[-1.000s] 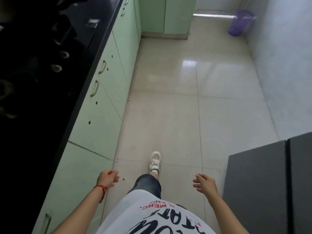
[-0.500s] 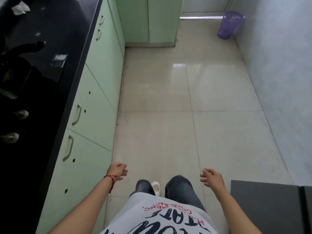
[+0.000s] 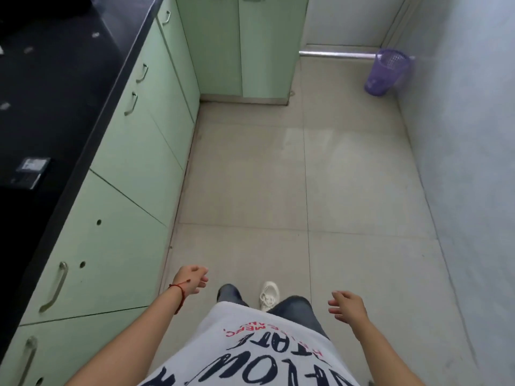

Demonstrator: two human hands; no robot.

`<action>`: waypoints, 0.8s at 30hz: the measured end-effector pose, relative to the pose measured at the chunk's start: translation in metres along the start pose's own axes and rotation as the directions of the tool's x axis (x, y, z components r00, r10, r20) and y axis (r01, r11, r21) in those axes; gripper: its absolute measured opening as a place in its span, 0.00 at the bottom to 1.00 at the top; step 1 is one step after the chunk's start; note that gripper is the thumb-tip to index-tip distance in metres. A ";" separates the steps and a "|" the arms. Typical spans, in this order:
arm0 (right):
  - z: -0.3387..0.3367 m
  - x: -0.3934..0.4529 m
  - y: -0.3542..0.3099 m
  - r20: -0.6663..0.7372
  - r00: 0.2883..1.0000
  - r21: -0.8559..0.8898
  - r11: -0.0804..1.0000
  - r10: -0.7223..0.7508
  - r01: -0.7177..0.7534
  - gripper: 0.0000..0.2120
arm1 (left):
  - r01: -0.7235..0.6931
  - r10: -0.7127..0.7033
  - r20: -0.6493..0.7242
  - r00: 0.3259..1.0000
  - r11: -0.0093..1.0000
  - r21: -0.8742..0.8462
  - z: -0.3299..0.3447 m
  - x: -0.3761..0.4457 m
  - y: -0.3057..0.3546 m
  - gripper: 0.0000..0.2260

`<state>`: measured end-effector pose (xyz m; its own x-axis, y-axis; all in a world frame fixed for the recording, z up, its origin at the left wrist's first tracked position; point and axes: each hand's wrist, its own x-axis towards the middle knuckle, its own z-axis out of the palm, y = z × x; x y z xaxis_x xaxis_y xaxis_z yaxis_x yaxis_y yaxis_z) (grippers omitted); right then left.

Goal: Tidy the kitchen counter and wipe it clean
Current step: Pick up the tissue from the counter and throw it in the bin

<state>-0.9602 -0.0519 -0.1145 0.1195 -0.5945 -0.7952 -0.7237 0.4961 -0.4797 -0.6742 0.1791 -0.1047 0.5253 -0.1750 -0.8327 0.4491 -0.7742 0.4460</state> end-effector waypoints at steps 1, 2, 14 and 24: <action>-0.001 0.013 -0.023 0.013 1.000 -0.014 1.000 -0.006 0.007 0.06 | 0.017 -0.017 -0.011 1.000 1.000 -0.016 0.000 0.006 0.010 0.10; -0.001 0.022 -0.044 0.021 1.000 -0.027 1.000 -0.012 0.013 0.06 | 0.035 -0.036 -0.018 0.999 0.999 -0.028 -0.001 0.009 0.017 0.10; 0.061 0.161 -0.294 0.128 0.984 -0.186 0.972 -0.123 0.146 0.06 | 0.205 -0.241 -0.102 0.965 0.938 -0.278 -0.038 0.126 0.145 0.06; 0.094 0.236 -0.463 0.114 0.984 -0.229 0.960 -0.138 0.161 0.04 | 0.087 -0.117 -0.109 0.987 0.966 -0.242 -0.096 0.226 0.354 0.13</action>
<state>-0.5329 -0.3628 -0.1148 0.2947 -0.5813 -0.7585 -0.8314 0.2354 -0.5034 -0.3271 -0.0762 -0.1036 0.5450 -0.0163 -0.8383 0.6546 -0.6165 0.4375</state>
